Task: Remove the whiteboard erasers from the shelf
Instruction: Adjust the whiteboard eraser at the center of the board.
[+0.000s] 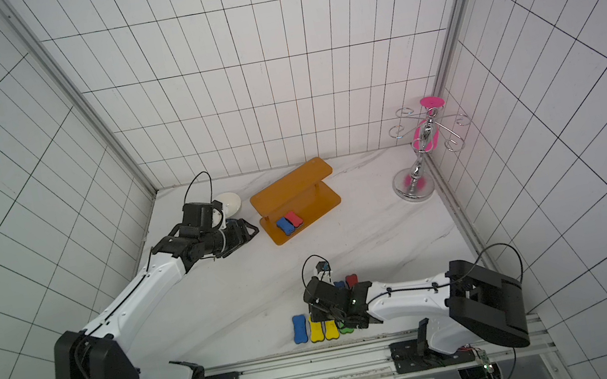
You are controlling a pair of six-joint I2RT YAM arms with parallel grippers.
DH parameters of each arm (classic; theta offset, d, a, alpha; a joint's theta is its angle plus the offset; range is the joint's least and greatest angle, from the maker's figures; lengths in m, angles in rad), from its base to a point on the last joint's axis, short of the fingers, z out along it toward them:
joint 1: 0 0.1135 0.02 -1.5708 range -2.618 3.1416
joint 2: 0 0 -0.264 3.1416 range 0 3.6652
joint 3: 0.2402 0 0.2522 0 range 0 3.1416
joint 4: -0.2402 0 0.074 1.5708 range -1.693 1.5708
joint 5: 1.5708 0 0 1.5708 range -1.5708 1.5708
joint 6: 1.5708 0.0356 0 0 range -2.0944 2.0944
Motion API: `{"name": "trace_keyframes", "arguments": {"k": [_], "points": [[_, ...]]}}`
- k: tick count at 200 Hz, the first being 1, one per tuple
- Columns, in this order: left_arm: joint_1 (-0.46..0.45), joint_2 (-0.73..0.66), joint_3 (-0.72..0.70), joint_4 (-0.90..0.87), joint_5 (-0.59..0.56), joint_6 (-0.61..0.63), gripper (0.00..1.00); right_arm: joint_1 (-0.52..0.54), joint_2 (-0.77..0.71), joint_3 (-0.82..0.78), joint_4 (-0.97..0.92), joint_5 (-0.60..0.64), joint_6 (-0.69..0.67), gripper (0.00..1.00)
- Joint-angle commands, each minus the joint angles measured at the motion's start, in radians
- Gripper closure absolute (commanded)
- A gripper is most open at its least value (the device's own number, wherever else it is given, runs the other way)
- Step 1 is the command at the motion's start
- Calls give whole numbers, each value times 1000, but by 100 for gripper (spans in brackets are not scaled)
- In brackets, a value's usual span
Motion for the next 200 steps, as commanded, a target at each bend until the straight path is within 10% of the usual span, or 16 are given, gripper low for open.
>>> {"name": "trace_keyframes", "arguments": {"k": [1, 144, 200], "points": [[-4, 12, 20, 26, -12, -2, 24, -9, -15, -15, -34, 4, 5, 85], [-24, 53, 59, 27, -42, 1, 24, -3, -139, 0, -33, 33, -113, 79], [-6, 185, 175, 16, -29, 17, 24, -326, -92, 57, 225, -168, -374, 76]]}}
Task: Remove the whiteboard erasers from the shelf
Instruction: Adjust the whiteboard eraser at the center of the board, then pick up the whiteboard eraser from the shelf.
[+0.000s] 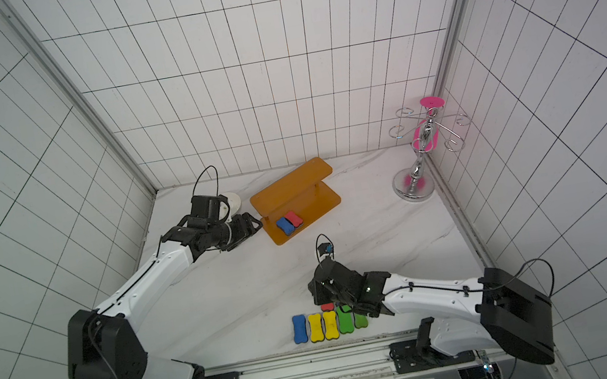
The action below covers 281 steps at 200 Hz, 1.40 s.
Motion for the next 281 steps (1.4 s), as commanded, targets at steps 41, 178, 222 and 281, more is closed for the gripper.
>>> {"name": "trace_keyframes", "arguments": {"k": [41, 178, 222, 281], "points": [[33, 165, 194, -53, -39, 17, 24, -382, 238, 193, 247, -320, -184, 76], [64, 223, 195, 5, -24, -53, 24, -657, 680, 286, 817, -542, 107, 75], [67, 233, 190, 5, -30, -48, 24, -660, 777, 329, 900, -552, 162, 74], [67, 241, 166, 19, -13, -41, 24, -651, 830, 405, 855, -586, 135, 70]]}}
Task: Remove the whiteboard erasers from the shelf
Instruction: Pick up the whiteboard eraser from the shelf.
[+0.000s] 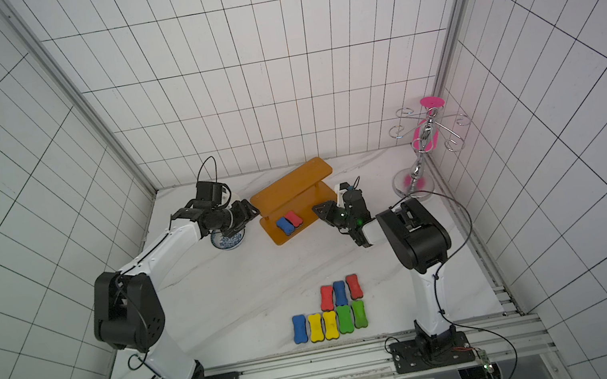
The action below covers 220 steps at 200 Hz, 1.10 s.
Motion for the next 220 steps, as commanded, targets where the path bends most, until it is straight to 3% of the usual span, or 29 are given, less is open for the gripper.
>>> {"name": "trace_keyframes", "arguments": {"k": [1, 115, 220], "points": [[6, 19, -10, 23, 4, 9, 24, 0, 34, 63, 4, -32, -16, 70], [6, 12, -39, 56, 51, 2, 24, 70, 226, 244, -105, -67, -23, 67], [5, -11, -49, 64, 62, 0, 24, 100, 232, 221, -223, -45, -110, 57]]}}
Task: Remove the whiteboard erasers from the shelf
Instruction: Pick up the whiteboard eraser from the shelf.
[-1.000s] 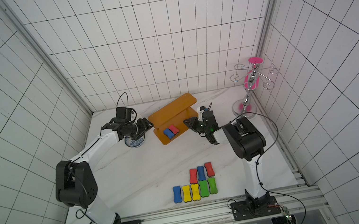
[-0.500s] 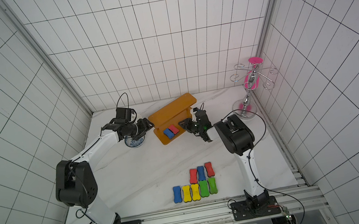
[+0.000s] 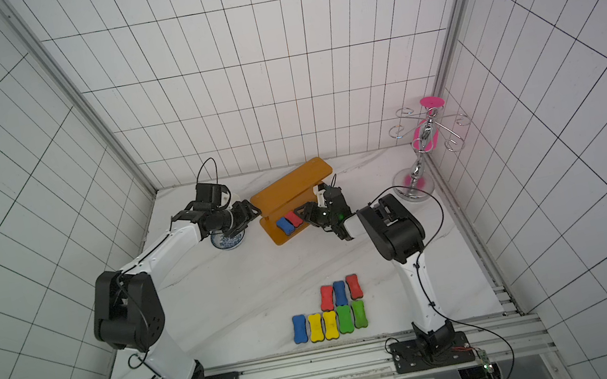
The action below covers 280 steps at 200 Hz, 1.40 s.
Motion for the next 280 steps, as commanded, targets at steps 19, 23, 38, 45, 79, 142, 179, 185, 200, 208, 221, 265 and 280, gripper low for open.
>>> {"name": "trace_keyframes", "arguments": {"k": [19, 23, 38, 45, 79, 142, 179, 185, 200, 208, 221, 265, 280], "points": [[1, -14, -16, 8, 8, 3, 24, 24, 21, -50, -118, 30, -52, 57], [2, -14, -16, 8, 9, 3, 24, 27, 21, -56, -118, 33, -54, 57], [1, -14, -16, 9, 9, 3, 25, 31, 19, -77, -118, 41, -63, 57], [1, -15, -16, 10, 9, 0, 24, 32, 17, -86, -120, 49, -62, 58], [3, -20, -19, 10, 5, 0, 24, 33, -14, -114, -181, 81, -122, 65], [14, -20, -18, 2, -10, 12, 25, 26, -102, -123, -270, 101, -141, 100], [17, -10, -11, -2, -17, 12, 25, 33, -257, -196, -250, 162, -56, 100], [17, -9, -12, -2, -19, 12, 25, 37, -274, -211, -229, 175, -27, 100], [17, -14, -12, -4, -22, 10, 25, 55, -317, -262, -164, 212, 46, 100], [17, -20, -13, -5, -23, 8, 25, 70, -344, -290, -142, 237, 80, 100], [15, -36, -14, -11, -23, 5, 25, 104, -397, -337, -134, 287, 123, 100], [-9, -140, -46, -49, -18, 15, 24, 321, -719, -543, -345, 598, 271, 100], [-21, -186, -82, -50, -19, 24, 24, 435, -843, -581, -480, 733, 311, 100]]}}
